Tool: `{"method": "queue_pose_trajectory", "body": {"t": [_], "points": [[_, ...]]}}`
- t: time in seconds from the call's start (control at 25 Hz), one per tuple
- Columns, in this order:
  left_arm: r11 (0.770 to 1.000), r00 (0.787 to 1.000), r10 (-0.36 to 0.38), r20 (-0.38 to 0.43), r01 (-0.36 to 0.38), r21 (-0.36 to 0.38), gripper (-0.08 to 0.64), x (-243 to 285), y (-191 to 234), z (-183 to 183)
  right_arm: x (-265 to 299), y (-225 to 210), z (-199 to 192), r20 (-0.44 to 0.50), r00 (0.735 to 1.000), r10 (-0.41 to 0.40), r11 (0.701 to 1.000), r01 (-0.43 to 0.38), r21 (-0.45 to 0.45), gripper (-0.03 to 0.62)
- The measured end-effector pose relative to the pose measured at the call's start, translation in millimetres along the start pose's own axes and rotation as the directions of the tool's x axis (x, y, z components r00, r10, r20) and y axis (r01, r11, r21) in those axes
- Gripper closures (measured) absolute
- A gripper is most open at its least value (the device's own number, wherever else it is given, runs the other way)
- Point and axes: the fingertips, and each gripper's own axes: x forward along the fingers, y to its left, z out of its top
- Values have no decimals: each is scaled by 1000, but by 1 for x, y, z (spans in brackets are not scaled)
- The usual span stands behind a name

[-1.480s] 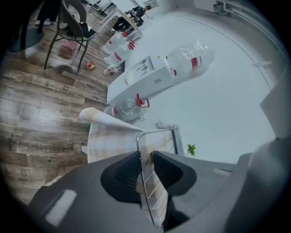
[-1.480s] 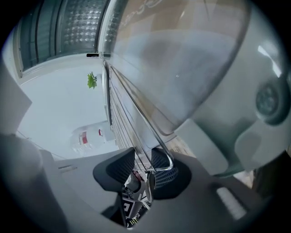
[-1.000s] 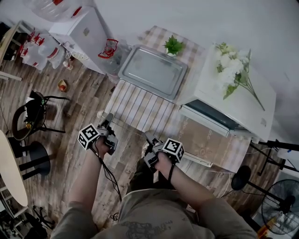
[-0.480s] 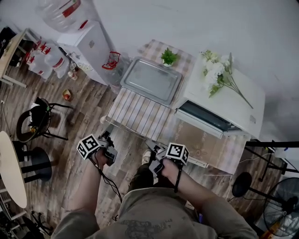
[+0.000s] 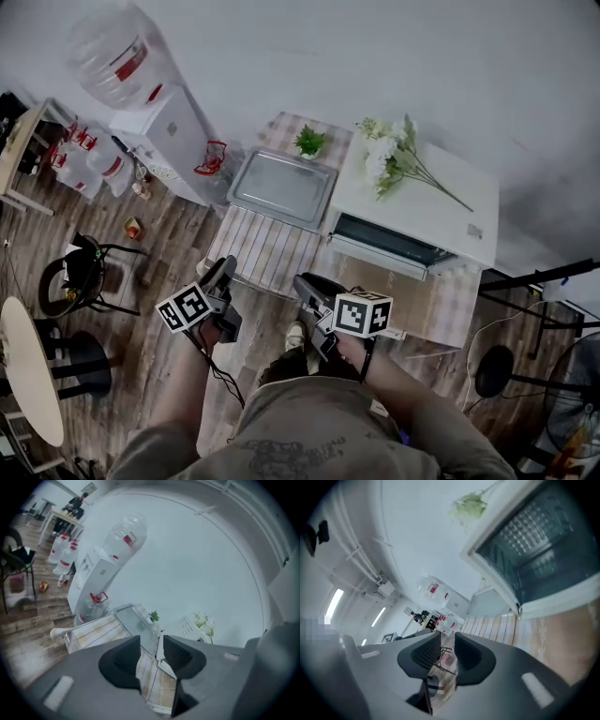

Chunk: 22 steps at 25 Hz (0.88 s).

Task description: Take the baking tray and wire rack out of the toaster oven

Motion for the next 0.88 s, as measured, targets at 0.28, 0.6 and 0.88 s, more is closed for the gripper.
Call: {"method": "queue_pose_trajectory", "body": {"t": [0.28,0.6,0.88], "points": [[911,990,-137,-17,133,390,426,27,-112,12,-72,20,71,172,982,-78,928,134,-348,532],[709,955,-288,-69,261,655,486,42,-236,1,-170,35,133,405,900,-160,787,364,-498,563],[539,909,-391,-142,351,765,506,45,-323,-21,-252,48,167,562,806,-187,690,515,-509,568]]}}
